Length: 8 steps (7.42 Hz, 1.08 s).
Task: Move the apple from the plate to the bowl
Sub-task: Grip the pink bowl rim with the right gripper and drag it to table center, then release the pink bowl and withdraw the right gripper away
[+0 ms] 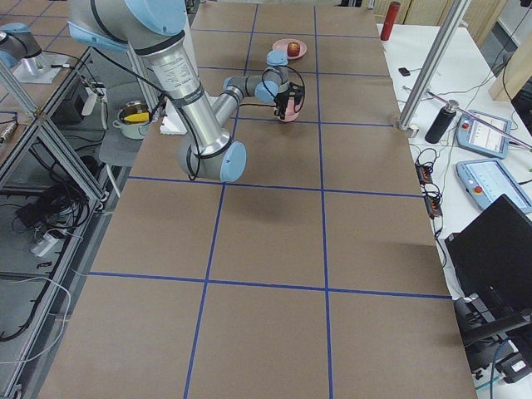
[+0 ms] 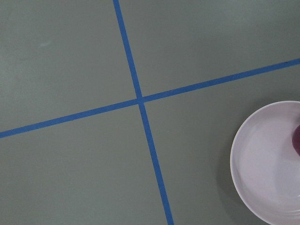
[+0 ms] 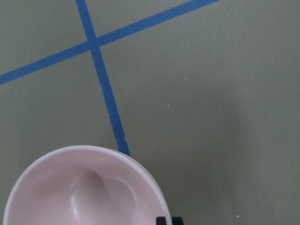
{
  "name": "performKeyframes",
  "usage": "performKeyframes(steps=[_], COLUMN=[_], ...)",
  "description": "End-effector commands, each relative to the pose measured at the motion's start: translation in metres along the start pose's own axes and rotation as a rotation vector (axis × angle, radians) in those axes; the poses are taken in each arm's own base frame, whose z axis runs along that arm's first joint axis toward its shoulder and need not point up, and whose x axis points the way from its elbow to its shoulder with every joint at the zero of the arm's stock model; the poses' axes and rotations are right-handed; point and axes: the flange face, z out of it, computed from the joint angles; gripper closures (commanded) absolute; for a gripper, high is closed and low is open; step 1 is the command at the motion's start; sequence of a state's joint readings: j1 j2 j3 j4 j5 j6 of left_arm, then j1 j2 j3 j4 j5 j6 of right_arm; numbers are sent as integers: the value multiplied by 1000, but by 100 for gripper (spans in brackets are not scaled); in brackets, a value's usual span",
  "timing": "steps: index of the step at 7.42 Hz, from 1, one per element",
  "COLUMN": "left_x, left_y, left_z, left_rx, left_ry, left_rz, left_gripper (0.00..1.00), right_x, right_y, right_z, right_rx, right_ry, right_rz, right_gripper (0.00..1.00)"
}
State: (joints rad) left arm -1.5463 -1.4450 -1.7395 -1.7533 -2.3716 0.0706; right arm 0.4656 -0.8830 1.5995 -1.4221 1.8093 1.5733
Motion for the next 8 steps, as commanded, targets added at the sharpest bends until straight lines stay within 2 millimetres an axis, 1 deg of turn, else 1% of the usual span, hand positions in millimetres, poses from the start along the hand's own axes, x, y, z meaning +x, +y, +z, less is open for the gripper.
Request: performKeyframes(steps=[1,2,3,4,5,6,7,8], left_x=[0,0,0,0,2,5,6,3], left_y=[0,0,0,0,-1,-3,-6,-5], left_z=[0,0,0,0,-2,-5,-6,-4], left_rx=[0,0,0,0,3,12,25,32], left_ry=[2,0,0,0,0,-1,-3,-7], left_rz=[0,0,0,0,3,12,26,31], left_gripper=[2,2,2,2,2,2,2,2], right_x=[7,7,8,8,6,9,19,47], right_y=[-4,-5,-5,-6,-17,-42,-83,-131], right_z=[1,1,0,-3,-25,-62,-89,-110], right_rx=[2,3,4,12,31,49,39,28], right_ry=[5,2,1,-4,-39,-80,-98,-97], right_rz=[-7,-8,-4,-6,-3,6,2,-39], right_gripper=[100,100,44,0,0,0,0,0])
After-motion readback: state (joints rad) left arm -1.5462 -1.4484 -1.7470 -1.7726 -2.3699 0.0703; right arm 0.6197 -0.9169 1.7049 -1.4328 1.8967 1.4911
